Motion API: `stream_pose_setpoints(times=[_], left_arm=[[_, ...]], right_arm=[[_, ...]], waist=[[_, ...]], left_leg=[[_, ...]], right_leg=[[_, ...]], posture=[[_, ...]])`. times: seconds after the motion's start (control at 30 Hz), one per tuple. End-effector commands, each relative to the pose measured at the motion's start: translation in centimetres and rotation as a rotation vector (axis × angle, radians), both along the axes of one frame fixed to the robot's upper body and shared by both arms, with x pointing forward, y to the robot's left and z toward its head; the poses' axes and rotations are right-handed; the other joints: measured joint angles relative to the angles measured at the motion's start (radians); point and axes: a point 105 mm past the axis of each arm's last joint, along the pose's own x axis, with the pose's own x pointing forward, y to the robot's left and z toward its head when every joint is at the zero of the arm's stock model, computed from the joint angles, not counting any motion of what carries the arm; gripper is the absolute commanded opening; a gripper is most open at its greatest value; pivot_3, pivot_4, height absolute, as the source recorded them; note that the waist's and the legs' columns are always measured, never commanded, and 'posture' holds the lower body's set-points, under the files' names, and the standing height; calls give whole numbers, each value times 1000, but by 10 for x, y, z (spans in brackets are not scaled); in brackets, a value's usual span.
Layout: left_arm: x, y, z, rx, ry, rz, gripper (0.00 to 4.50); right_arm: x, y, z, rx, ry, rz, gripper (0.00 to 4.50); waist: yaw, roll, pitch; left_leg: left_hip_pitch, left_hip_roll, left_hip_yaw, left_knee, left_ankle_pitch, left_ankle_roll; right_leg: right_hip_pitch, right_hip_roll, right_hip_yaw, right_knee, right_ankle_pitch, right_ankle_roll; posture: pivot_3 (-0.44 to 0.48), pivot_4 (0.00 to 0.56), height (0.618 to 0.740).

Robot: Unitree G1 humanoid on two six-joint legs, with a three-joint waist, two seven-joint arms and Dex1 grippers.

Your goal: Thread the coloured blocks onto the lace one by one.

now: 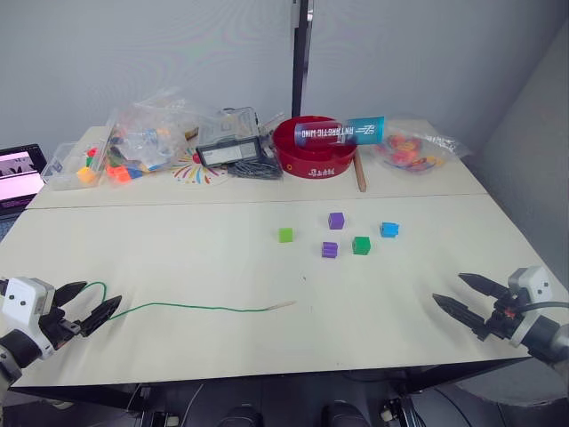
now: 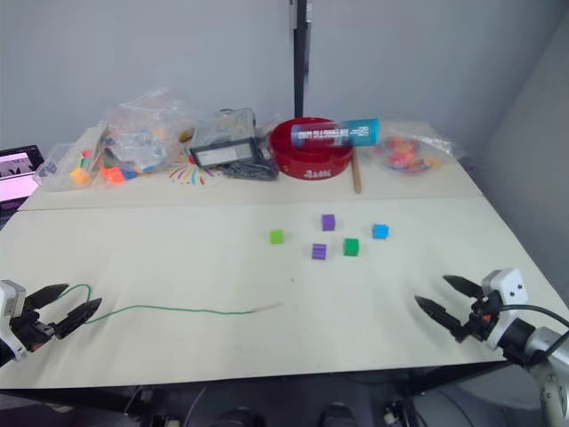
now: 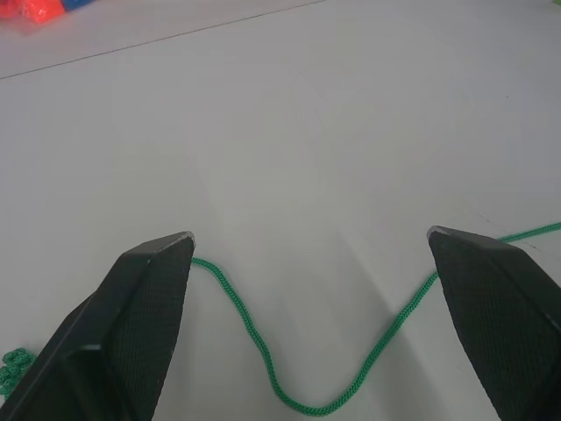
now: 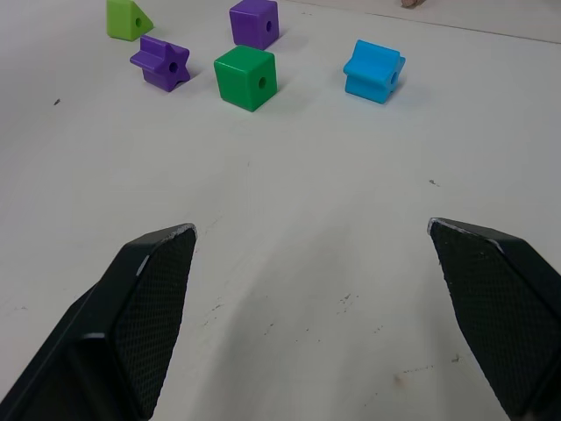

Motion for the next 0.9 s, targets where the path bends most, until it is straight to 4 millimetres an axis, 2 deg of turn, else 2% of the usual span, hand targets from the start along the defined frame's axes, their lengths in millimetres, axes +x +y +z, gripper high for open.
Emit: stream_pose_setpoints(times=[0.03,0.17,0.33,0.5,0.63,0.73,0.9], left_arm=[[3,-4,9,19,-44,-17,4500],[7,-26,12,-19,-57,-100,4500],[13,-79,21,-77,-92,-276,4500],[10,-134,22,-122,-78,-466,4500],[12,-165,19,-104,-44,-619,4500],[19,-192,6,-31,18,-757,4500],[24,-220,-8,65,63,-914,4500]], right_arm=[[2,1,9,-11,-49,1,4478],[9,9,9,4,-56,37,4478],[22,20,13,3,-63,83,4478],[33,48,25,3,-86,184,4478],[35,69,31,-6,-67,317,4478],[31,91,36,-21,-50,443,4478],[27,112,40,-49,-43,559,4478]], waist=[[0,0,0],[0,0,0],[0,0,0],[-2,0,0],[0,0,0],[6,0,0],[4,0,0]], left_leg=[[0,0,0,0,0,0],[0,0,0,0,0,0],[0,0,0,0,0,0],[0,0,0,0,0,0],[0,0,0,0,0,0],[0,-2,0,1,0,0],[-1,-3,0,1,0,0]], right_leg=[[0,0,0,0,0,0],[0,0,0,0,0,0],[0,-1,0,1,0,0],[-1,-1,1,1,0,0],[0,0,1,1,0,0],[0,0,1,1,0,0],[-1,0,0,1,0,0]], posture=[[0,150,740],[0,150,740],[0,150,740],[0,150,740],[0,150,740],[0,150,740],[0,150,740]])
